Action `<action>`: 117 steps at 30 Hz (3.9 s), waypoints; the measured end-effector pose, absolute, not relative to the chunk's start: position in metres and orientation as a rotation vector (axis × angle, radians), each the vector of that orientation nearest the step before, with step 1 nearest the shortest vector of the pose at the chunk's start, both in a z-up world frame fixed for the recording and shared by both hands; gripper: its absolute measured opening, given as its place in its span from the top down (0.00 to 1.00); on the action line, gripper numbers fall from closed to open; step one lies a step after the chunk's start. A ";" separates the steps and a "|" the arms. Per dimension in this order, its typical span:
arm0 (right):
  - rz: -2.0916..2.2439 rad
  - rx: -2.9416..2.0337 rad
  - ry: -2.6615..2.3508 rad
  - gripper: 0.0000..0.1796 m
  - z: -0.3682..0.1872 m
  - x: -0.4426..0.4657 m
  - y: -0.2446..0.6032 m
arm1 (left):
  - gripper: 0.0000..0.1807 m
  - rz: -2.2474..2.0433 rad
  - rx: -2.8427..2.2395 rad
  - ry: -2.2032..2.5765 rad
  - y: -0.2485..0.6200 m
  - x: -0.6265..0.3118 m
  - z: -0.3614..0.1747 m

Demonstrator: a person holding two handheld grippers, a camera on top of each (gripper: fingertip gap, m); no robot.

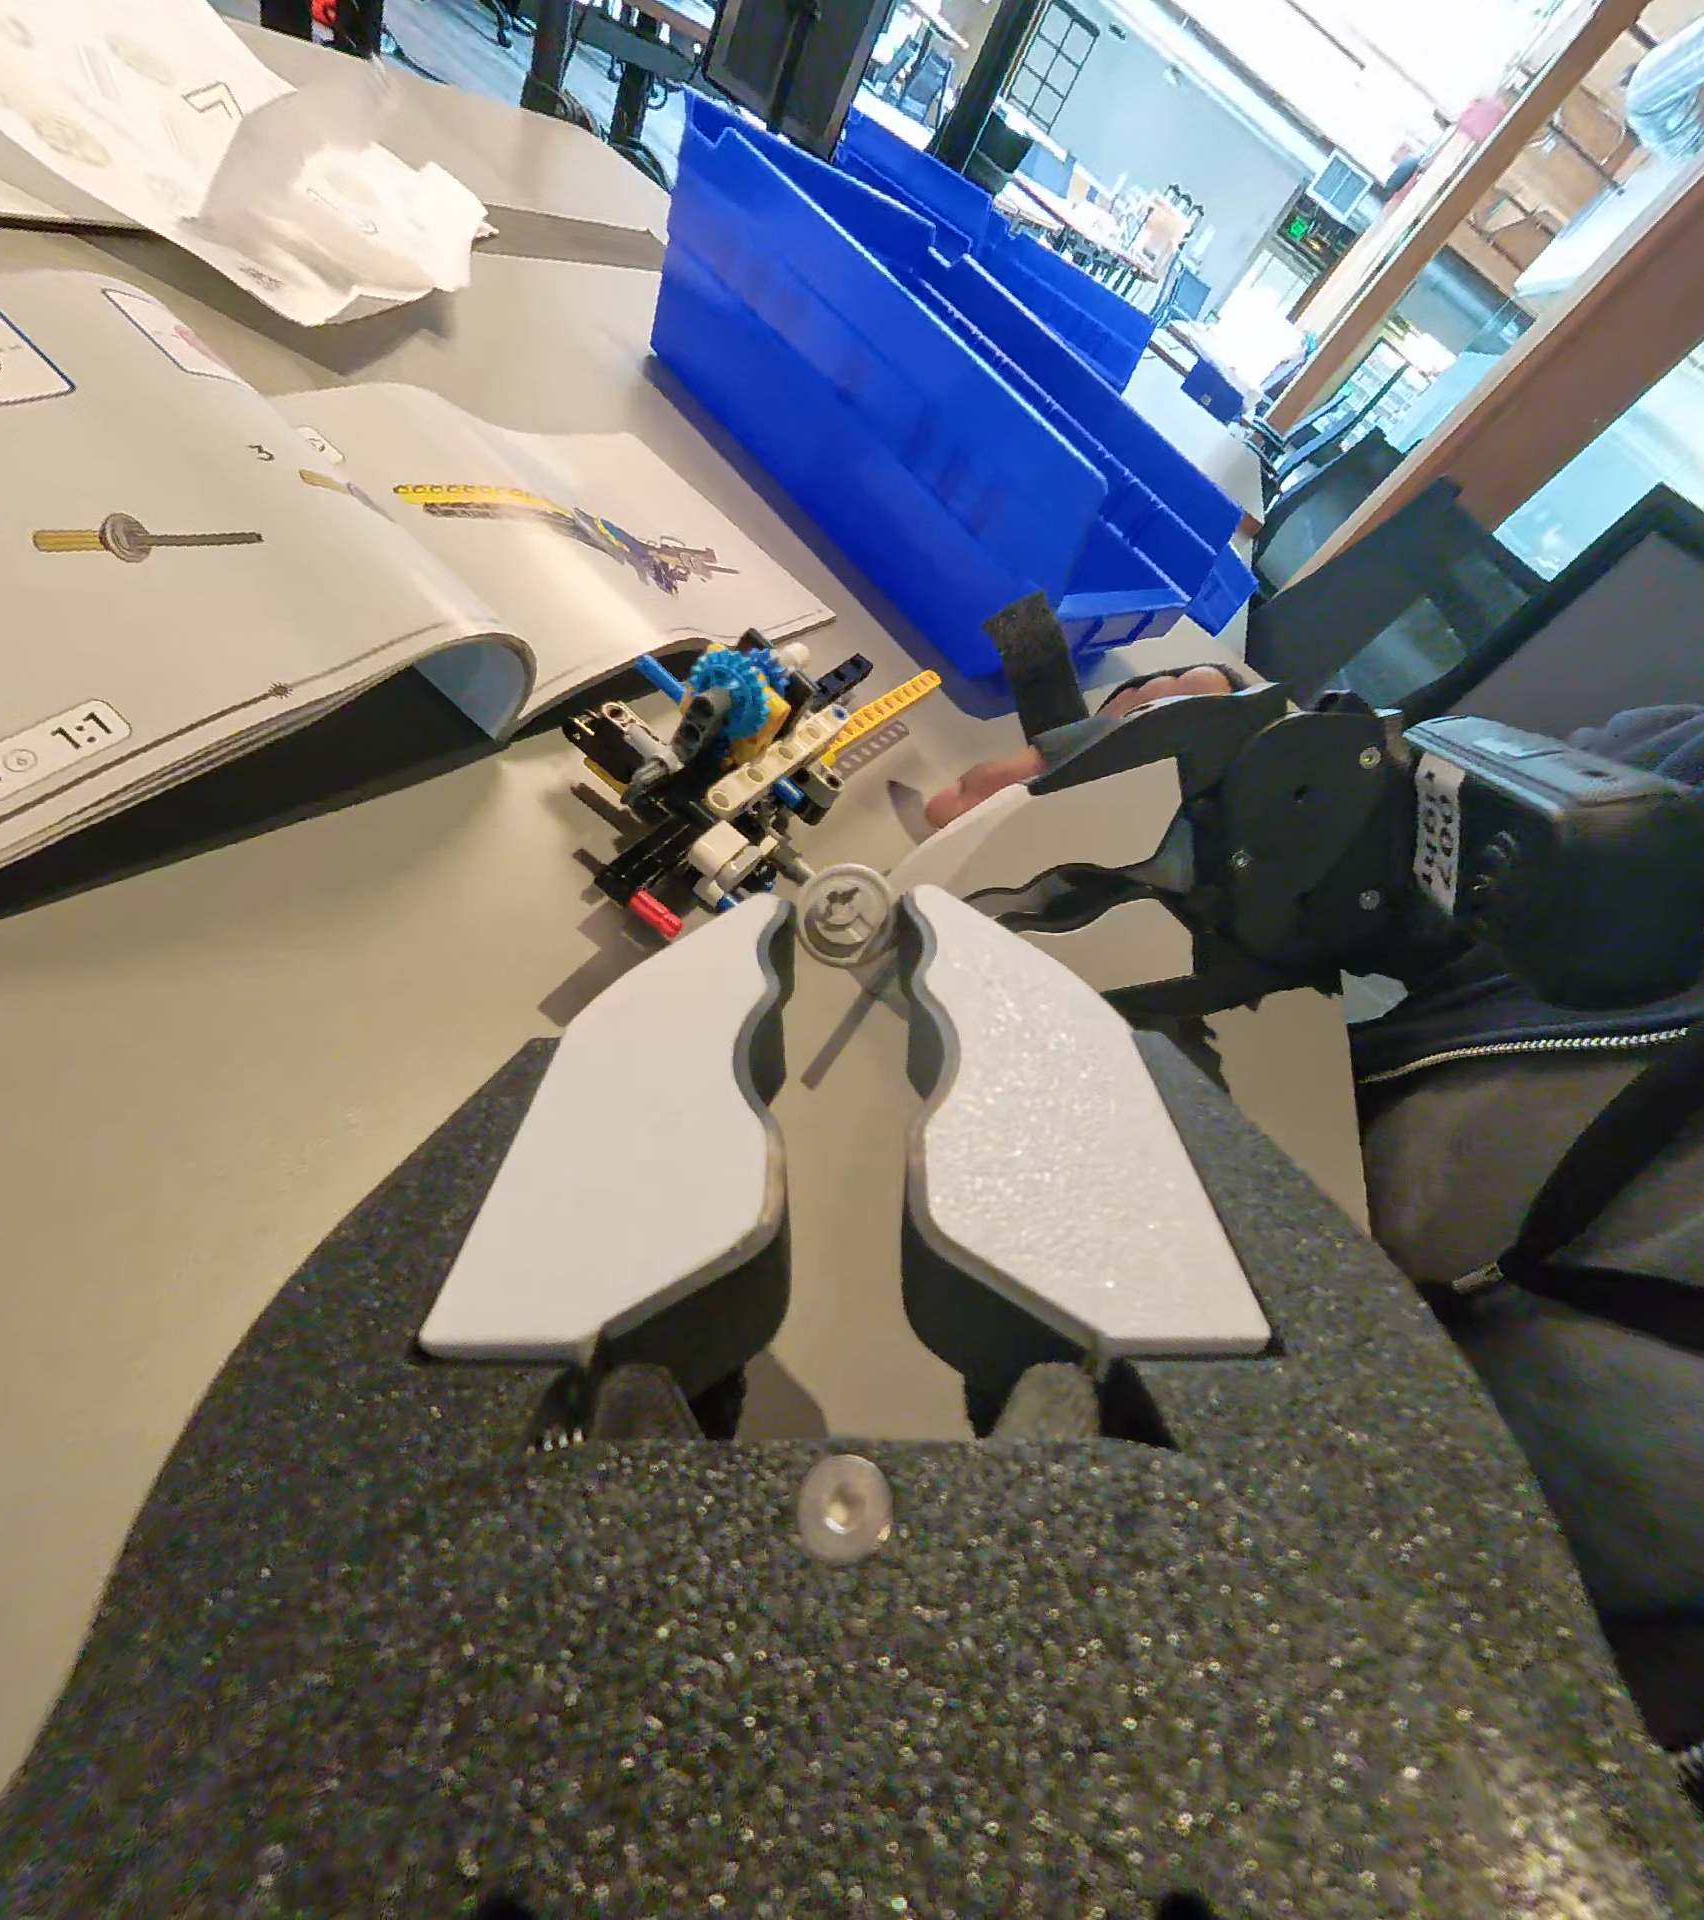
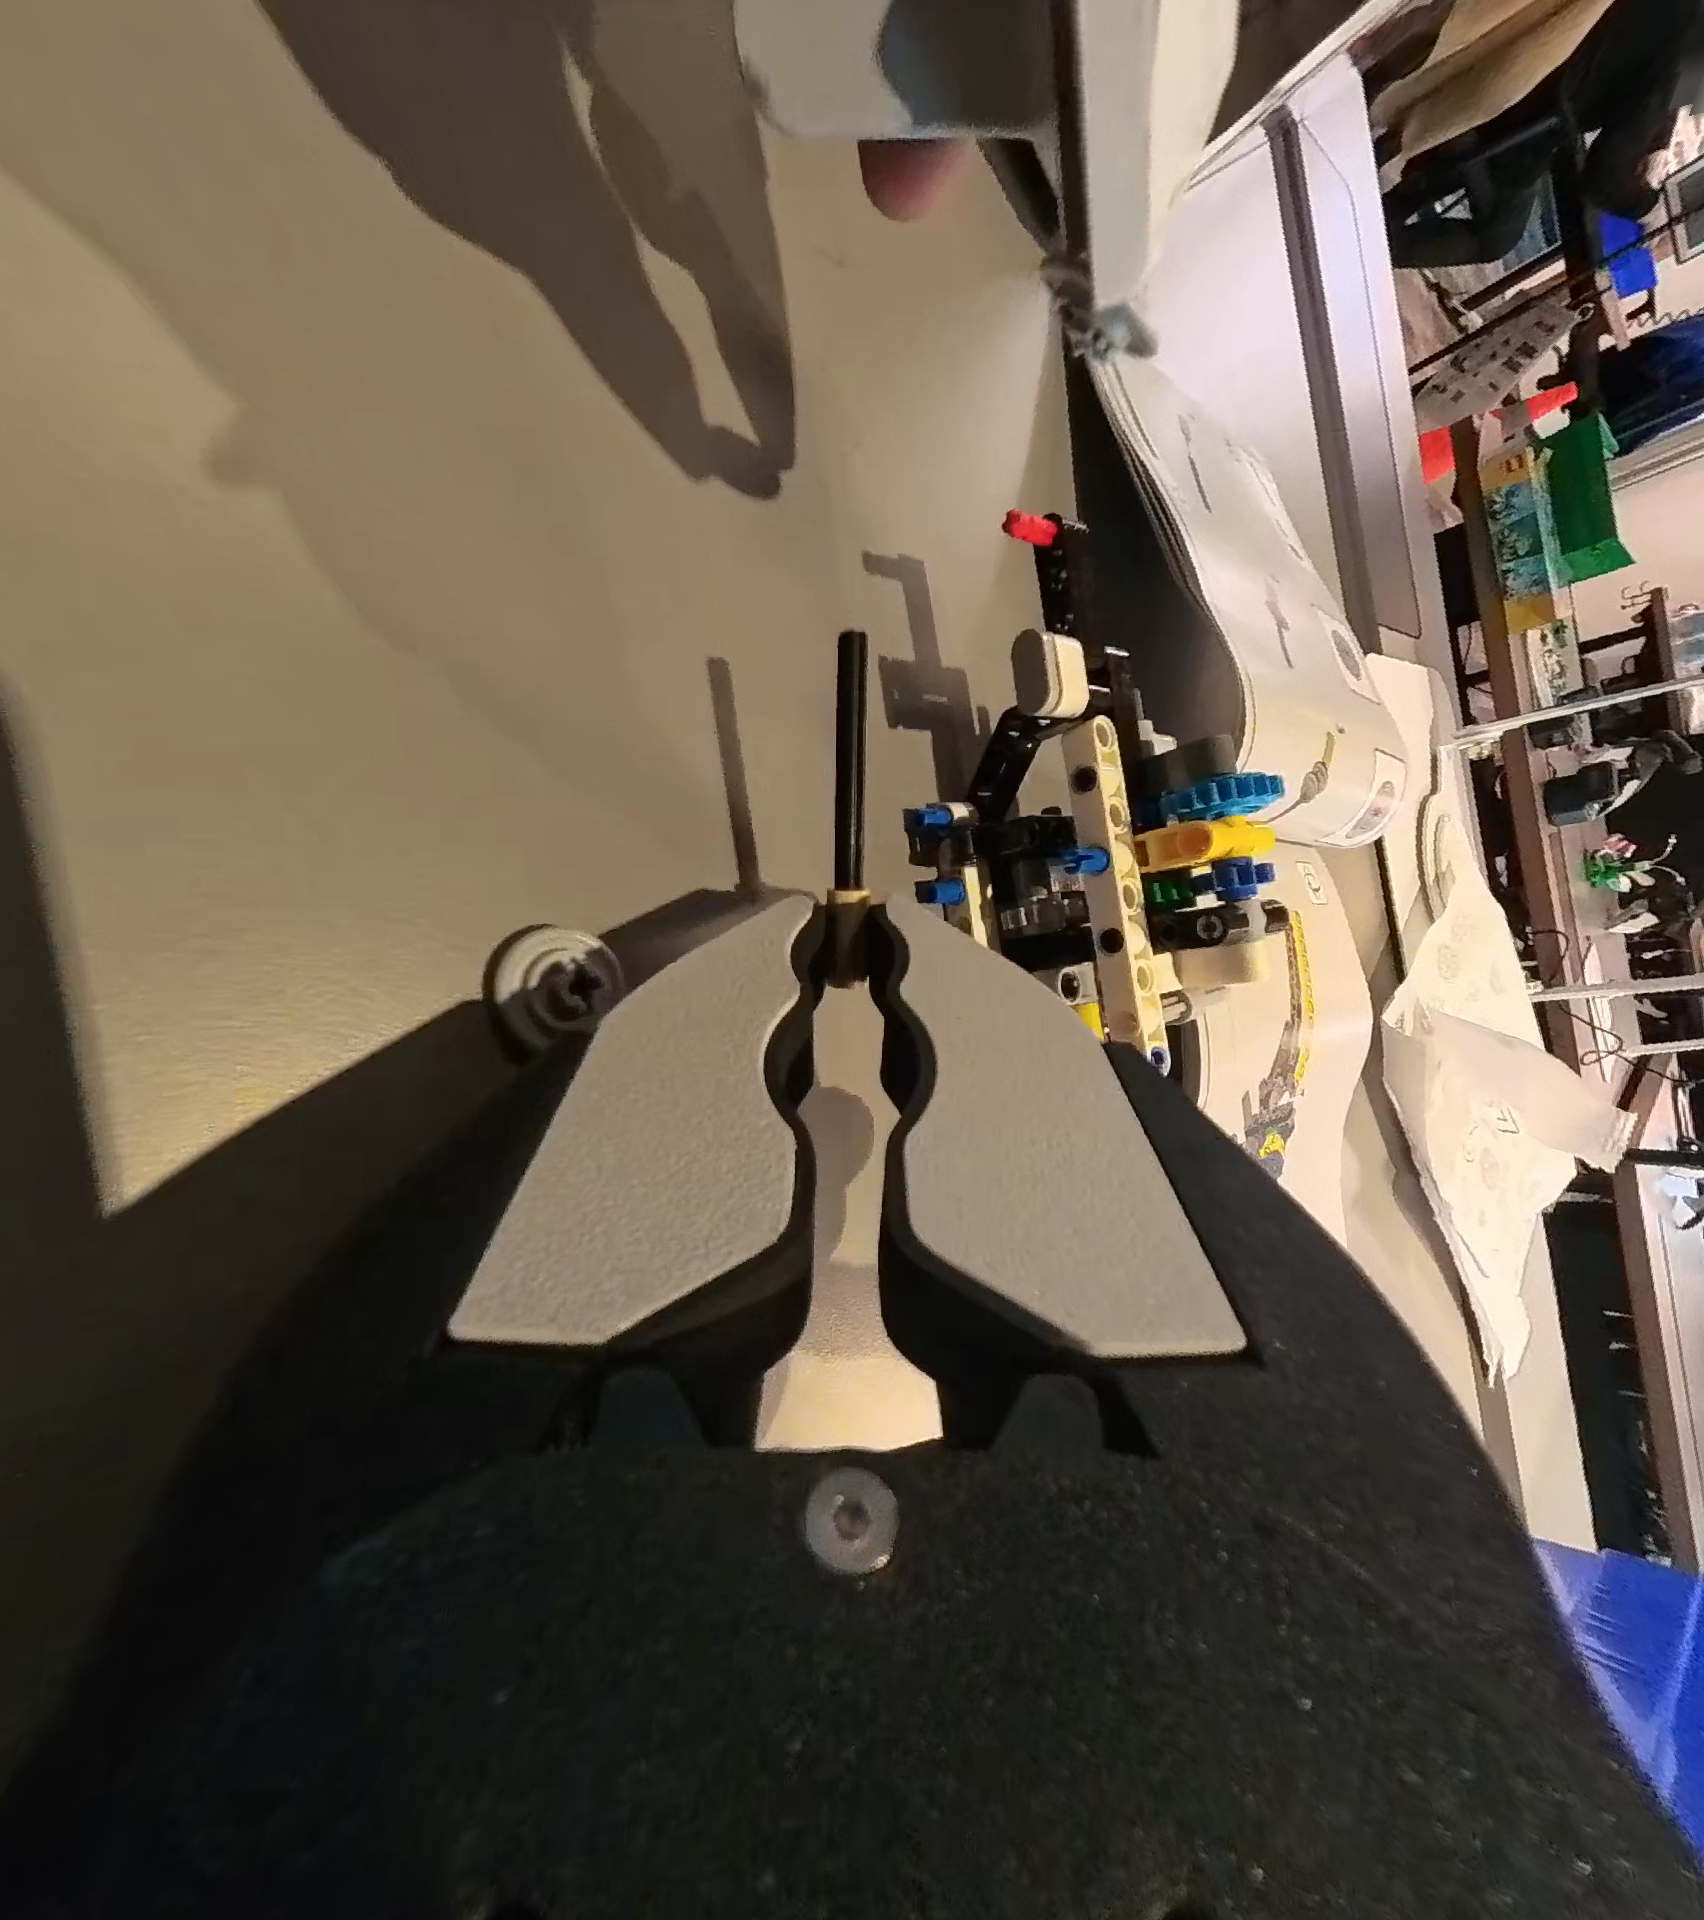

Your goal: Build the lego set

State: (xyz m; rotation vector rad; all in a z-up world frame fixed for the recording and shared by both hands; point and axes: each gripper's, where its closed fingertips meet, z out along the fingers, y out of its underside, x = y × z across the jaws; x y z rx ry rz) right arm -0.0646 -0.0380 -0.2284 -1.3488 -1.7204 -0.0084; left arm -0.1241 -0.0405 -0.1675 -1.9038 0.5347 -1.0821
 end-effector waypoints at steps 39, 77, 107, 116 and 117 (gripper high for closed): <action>0.010 -0.772 -1.571 0.87 -0.157 -0.099 -0.053 | 0.90 -1.879 -1.674 0.289 -0.062 -0.105 -0.133; 0.115 -0.928 -1.365 0.95 -0.146 -0.100 -0.039 | 0.92 -1.706 -1.693 0.233 -0.049 -0.104 -0.136; -0.060 -0.810 -1.280 0.95 -0.135 -0.099 -0.041 | 0.90 -1.662 -1.580 0.233 -0.044 -0.089 -0.128; -0.074 -0.797 -1.269 0.95 -0.132 -0.098 -0.044 | 0.89 -1.611 -1.586 0.237 -0.041 -0.086 -0.130; -0.075 -0.798 -1.268 0.95 -0.132 -0.098 -0.044 | 0.89 -1.605 -1.587 0.240 -0.041 -0.085 -0.130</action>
